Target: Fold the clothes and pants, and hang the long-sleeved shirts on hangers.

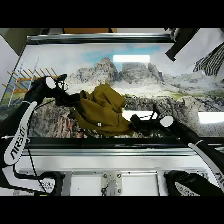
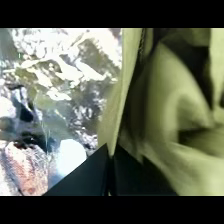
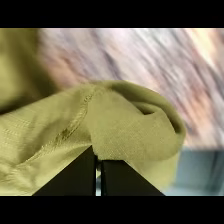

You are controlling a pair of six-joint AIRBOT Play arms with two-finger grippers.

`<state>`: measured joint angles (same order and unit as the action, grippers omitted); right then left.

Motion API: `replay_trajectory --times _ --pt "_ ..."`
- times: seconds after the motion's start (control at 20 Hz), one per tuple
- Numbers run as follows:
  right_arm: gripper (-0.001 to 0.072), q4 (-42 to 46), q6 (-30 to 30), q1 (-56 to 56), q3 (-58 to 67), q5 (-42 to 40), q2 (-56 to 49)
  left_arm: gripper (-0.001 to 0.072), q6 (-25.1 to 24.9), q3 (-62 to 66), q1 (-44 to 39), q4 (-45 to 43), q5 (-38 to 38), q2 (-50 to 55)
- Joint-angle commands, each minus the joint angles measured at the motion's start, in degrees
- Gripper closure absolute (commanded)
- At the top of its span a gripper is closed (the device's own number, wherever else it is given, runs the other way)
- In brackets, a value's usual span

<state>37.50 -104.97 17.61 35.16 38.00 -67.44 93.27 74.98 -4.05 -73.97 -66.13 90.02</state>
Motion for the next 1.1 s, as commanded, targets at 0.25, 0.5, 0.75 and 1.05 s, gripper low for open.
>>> replay_trajectory --times 0.25,0.5,0.75,1.05 --pt "0.0698 15.65 12.26 -17.07 41.81 27.76 10.16 0.0695 -2.03 24.28 -4.81 5.05 -0.57 -20.41" --pt "0.0698 16.35 12.20 -17.51 72.24 31.47 11.37 0.0695 -3.52 38.38 -14.95 4.15 9.46 -31.47" --pt "0.0698 16.57 12.17 -17.51 84.00 29.51 12.46 0.0695 -3.50 42.62 -20.76 -1.95 15.34 -37.22" --pt "0.0698 25.03 6.69 -17.51 83.84 30.47 11.39 0.0695 1.55 40.00 -20.11 -12.48 15.56 -34.29"
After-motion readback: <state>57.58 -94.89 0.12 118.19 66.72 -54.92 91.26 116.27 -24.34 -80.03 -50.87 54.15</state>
